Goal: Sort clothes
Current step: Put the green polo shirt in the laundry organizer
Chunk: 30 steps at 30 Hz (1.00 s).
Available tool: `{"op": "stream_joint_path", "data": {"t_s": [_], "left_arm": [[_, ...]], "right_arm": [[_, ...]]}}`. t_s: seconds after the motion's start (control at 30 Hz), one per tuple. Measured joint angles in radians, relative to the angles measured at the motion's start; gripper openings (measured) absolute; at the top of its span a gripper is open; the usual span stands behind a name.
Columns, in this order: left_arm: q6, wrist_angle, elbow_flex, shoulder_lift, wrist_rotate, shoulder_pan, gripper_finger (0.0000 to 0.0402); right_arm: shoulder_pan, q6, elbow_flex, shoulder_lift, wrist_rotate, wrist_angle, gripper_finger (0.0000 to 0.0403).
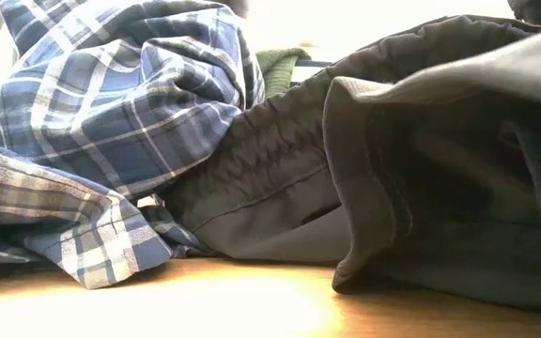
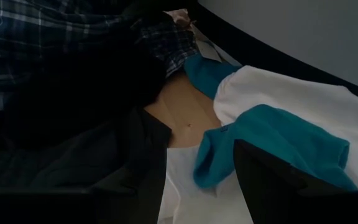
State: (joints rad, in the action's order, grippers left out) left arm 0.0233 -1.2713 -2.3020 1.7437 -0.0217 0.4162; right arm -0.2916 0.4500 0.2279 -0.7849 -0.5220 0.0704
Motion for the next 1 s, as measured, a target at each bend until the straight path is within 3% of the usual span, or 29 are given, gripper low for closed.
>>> {"op": "stream_joint_path", "data": {"t_s": [0.2,0.53,0.77,1.0], "left_arm": [[-0.070,-0.139,-0.001,-0.048,-0.070,-0.088,0.0122],[-0.244,-0.254,0.056,-0.065,-0.346,-0.368,0.0122],[-0.428,-0.206,0.320,-0.198,-0.532,-0.539,0.0122],[-0.604,-0.008,0.716,-0.410,-0.564,-0.638,0.0122]], "right_arm": [[0.000,-0.004,0.000,0.000,0.000,-0.001,0.0187],[0.000,0.001,0.000,0.000,0.003,0.000,0.0187],[0.000,0.025,0.000,0.000,0.031,-0.003,0.0187],[0.000,0.036,0.000,0.000,0.045,0.002,0.0187]]}}
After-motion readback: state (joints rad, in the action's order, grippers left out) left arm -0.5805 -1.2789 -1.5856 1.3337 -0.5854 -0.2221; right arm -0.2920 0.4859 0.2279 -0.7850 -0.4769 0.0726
